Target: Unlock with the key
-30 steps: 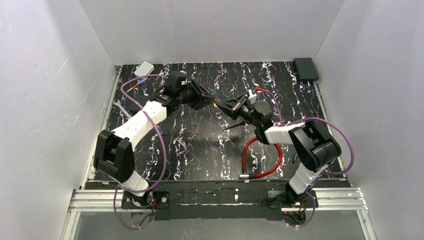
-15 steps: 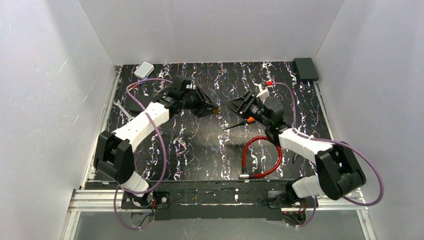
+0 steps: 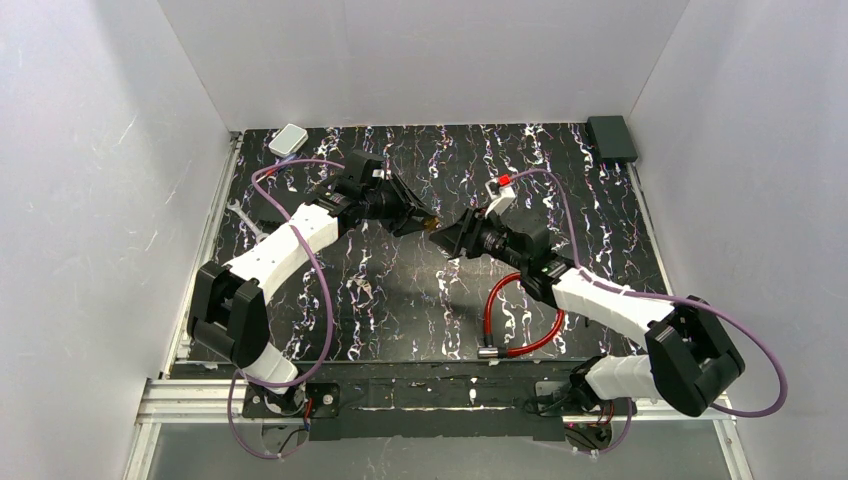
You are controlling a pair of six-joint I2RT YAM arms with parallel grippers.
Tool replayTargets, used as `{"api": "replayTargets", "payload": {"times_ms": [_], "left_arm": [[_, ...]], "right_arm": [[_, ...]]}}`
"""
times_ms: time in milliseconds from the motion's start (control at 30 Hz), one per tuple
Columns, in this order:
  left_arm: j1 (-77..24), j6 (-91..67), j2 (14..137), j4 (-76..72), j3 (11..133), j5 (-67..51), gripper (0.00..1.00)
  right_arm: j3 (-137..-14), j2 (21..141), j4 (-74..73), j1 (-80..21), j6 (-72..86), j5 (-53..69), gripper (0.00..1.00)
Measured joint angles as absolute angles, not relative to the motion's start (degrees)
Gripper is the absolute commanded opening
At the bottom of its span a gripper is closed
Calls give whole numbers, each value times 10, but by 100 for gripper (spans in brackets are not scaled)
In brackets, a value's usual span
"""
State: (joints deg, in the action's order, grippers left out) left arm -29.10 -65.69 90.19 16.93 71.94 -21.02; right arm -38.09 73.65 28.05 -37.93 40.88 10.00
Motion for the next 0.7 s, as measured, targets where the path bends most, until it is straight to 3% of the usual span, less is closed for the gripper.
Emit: {"api": "replayTargets", "payload": {"times_ms": [467,700], "left_arm": [[-290,-669,902,172,720,-214,0],[-289,-672,902,171,720,-214,0]], "right_arm": [[-443,797,286,-427,356,-5,51],[-454,821,287,-439,351,-36,18]]}}
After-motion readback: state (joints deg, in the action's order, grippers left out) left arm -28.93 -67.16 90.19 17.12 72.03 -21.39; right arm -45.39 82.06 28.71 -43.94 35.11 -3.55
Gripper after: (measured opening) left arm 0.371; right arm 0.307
